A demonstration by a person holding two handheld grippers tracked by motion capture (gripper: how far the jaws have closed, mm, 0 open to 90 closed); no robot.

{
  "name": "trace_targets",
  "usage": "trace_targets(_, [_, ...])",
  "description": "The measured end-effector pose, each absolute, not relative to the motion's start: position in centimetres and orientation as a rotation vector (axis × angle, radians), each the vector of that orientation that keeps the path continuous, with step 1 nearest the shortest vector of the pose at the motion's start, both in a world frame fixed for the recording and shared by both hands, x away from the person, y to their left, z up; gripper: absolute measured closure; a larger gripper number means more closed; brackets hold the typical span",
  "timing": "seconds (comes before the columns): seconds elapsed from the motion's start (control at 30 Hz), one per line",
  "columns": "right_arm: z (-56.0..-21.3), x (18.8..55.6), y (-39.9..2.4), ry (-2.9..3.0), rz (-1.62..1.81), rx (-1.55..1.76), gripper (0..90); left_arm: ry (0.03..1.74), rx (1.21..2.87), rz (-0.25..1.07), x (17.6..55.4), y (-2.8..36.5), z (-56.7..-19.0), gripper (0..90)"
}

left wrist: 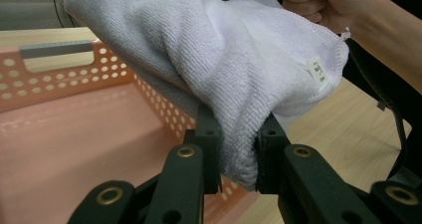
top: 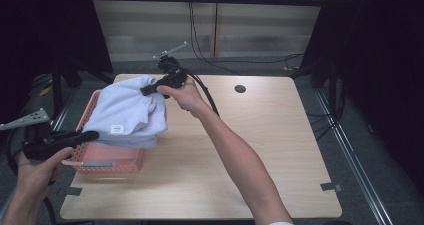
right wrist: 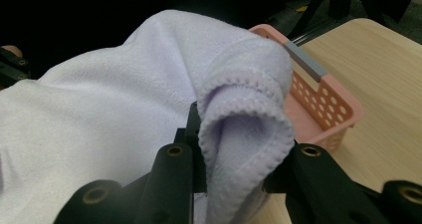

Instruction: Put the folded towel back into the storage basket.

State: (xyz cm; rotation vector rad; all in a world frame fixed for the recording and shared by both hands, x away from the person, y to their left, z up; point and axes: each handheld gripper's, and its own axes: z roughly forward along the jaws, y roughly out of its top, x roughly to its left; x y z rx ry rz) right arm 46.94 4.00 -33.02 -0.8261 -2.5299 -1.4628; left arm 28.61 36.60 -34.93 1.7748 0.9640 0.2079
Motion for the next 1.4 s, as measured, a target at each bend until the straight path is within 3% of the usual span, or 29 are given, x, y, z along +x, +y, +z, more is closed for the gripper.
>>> trace_targets(0.23, [-33.0, 47.0, 7.2, -2.541, -1.456, -0.812, 72.0, 1.014, 1.767, 0.215, 28.5, 39.3, -35.1, 77.7])
trace_targets(0.5, [-35.3, 47.7, 9.9, -2.546, -1.397, -0.839, 72.1, 1.088, 1.766, 0.204, 29.0, 41.4, -36.5, 77.8])
trace_targets(1.4, [-42.0, 48.4, 12.3, -2.539, -1.305, -0.98, 72.2, 1.277, 1.781, 0.175, 30.9, 43.4, -41.8, 77.7])
